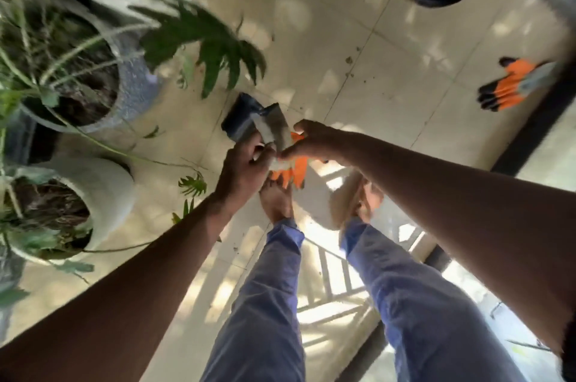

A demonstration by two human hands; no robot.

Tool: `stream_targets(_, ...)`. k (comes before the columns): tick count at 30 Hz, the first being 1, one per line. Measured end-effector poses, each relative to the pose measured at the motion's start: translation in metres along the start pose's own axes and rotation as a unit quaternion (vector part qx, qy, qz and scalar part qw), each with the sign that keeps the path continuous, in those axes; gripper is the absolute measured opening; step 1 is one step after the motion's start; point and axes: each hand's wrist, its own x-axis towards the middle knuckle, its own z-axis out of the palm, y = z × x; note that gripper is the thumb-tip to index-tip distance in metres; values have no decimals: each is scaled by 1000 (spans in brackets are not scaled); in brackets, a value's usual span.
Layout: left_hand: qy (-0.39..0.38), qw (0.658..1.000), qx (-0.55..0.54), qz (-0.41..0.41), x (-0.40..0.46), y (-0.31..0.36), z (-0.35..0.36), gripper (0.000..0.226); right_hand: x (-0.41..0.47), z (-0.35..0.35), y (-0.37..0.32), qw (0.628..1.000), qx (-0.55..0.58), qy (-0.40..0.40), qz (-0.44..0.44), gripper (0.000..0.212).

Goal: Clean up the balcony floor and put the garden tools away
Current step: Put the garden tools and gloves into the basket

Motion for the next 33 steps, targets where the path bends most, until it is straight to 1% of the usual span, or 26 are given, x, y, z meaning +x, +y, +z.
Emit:
stream_targets(1, 2, 1000, -9, 5, 11, 9, 4, 8, -5, -8, 5, 1000, 5, 2, -8, 79)
stream_targets(3, 7, 999, -37, 21, 31, 33, 14, 17, -10, -23, 19, 998, 36, 34, -29, 51)
stream_targets(4, 11, 999, -52, 4, 39, 47, 22, 19, -10, -29, 30, 994, 81, 60, -34, 44)
stream_targets(5, 7, 995, -89, -34, 48, 59, 32, 17, -10, -36, 42, 985, 146, 83, -31, 41)
stream_targets(7, -46, 969, -181, -160, 64, 81, 48, 11, -12, -53, 67, 958, 261, 113, -29, 31)
stream_targets(8, -81, 955, -203, -198, 70, 93, 56, 20, -13, -63, 78, 948, 293, 115, -35, 25)
stream_targets(9, -115, 947, -208, -217, 76, 101, 63, 31, -17, -73, 88, 942, 315, 111, -39, 20)
stream_targets(11, -177, 939, -199, -216, 86, 116, 85, 44, -28, -99, 107, 931, 348, 98, -51, 16)
stream_targets(13, -243, 936, -160, -199, 94, 135, 109, 50, -41, -127, 125, 927, 359, 93, -59, 22)
stream_targets(14, -265, 934, -153, -187, 99, 147, 124, 49, -45, -140, 136, 928, 356, 93, -56, 27)
stream_targets(15, -267, 937, -146, -173, 105, 156, 138, 44, -48, -154, 146, 930, 351, 92, -51, 30)
stream_targets(16, -251, 944, -139, -164, 113, 166, 154, 36, -50, -167, 157, 933, 343, 95, -42, 30)
stream_targets(17, -218, 955, -121, -162, 122, 179, 171, 26, -52, -182, 168, 935, 337, 106, -27, 29)
stream_targets(19, -137, 974, -70, -167, 147, 196, 204, 10, -51, -209, 195, 938, 303, 165, 20, 25)
stream_targets(20, -104, 981, -42, -161, 159, 205, 220, 11, -52, -223, 209, 942, 265, 203, 42, 25)
stream_targets(21, -85, 985, -8, -148, 172, 212, 234, 14, -52, -236, 221, 943, 226, 239, 60, 30)
stream_targets(23, -76, 990, 53, -105, 194, 230, 261, 19, -52, -264, 244, 942, 183, 269, 82, 52)
stream_targets(24, -80, 990, 79, -82, 203, 238, 275, 17, -49, -277, 256, 941, 183, 271, 89, 60)
stream_targets(25, -88, 988, 108, -63, 214, 245, 289, 15, -46, -288, 266, 939, 183, 275, 99, 62)
stream_targets(27, -112, 981, 153, -43, 237, 253, 320, 15, -31, -307, 289, 939, 160, 283, 112, 54)
stream_targets(30, -165, 968, 187, 0, 270, 257, 352, 22, 4, -333, 321, 935, 139, 299, 133, 56)
stream_targets(33, -203, 955, 215, 15, 308, 248, 381, 26, 56, -331, 361, 929, 106, 322, 148, 56)
